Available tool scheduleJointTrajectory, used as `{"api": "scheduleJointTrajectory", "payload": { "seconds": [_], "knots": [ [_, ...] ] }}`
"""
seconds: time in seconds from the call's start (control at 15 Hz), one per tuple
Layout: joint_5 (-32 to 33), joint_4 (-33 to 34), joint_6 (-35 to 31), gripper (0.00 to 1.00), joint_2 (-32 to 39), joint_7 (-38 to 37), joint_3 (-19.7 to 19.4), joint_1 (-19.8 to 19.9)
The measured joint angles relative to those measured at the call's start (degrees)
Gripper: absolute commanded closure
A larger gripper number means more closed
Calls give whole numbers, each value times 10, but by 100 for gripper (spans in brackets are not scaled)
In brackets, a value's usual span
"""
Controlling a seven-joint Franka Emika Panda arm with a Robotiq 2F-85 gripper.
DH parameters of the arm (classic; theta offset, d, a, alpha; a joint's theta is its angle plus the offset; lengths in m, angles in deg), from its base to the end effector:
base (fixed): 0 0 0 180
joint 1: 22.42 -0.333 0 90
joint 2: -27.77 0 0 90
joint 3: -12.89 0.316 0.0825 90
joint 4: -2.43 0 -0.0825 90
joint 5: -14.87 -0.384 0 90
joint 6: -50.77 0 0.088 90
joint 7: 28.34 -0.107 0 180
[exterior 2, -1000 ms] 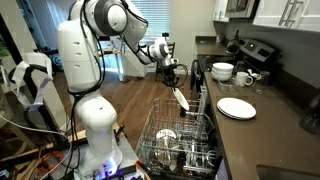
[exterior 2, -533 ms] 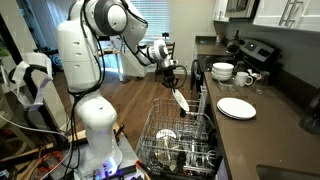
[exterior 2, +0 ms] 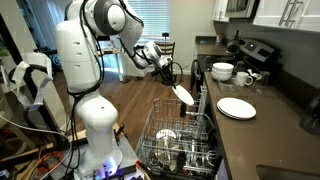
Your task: Take the plate from the dishwasher and stack it on the plates on the counter
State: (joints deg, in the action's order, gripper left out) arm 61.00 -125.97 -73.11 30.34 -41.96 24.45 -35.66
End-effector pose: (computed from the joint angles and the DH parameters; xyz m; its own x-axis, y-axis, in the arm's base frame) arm 0.4866 0.1930 0.3479 0.7820 0.6127 -0.1144 0.5527 -0.5967 0.5818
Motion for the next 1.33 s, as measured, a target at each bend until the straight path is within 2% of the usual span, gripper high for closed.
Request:
{"api": "scheduleJointTrajectory", "payload": {
  "seconds": [0.33, 0.6, 0.93, 1.27, 1.33],
  "knots": [
    [129, -19, 10, 95, -11, -153, 11, -10],
    [179, -23, 86, 95, -12, -244, 20, -16],
    [198, -24, 151, 95, -11, -280, 23, -19],
    [212, -29, 123, 93, -6, -270, 4, -8],
    [212, -30, 120, 95, -5, -270, 3, -6]
  ]
}}
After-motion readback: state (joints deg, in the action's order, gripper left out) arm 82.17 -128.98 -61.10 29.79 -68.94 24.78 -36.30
